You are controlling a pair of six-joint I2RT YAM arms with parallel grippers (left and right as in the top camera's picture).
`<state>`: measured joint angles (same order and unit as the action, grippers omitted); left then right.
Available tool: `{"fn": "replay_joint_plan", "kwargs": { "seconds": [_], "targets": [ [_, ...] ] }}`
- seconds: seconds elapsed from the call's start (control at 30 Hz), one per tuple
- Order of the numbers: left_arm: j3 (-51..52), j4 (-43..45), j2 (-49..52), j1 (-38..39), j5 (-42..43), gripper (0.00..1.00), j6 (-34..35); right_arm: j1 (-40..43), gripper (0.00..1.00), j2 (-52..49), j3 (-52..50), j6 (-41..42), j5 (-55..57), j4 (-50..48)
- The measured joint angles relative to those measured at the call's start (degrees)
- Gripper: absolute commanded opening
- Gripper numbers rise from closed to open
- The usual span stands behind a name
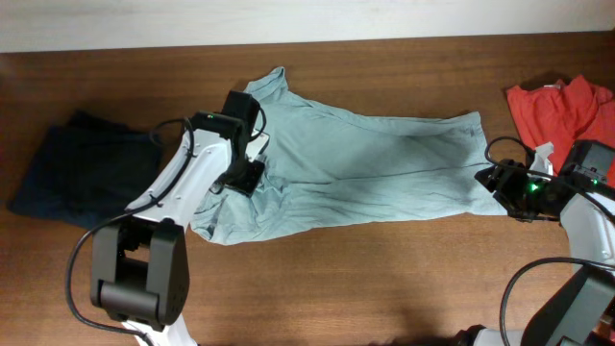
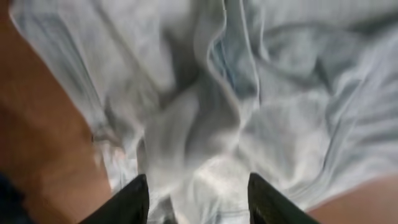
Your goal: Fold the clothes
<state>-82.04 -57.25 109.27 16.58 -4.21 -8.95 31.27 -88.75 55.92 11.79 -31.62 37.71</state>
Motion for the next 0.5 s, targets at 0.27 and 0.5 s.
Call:
{"fn": "replay_joint_plan", "kwargs": {
  "seconds": [0.27,0.5],
  "targets": [
    [2.71,2.34,3.76,0.0,-0.24,0.08,-0.15,0.02,0.68,0.0,0.0,-0.04,0.0,0.0],
    [0.63,2.47,4.04,0.0,-3.76,0.07,-0.33,0.0,0.68,0.0,0.0,-0.02,0.0,0.0]
  ]
}}
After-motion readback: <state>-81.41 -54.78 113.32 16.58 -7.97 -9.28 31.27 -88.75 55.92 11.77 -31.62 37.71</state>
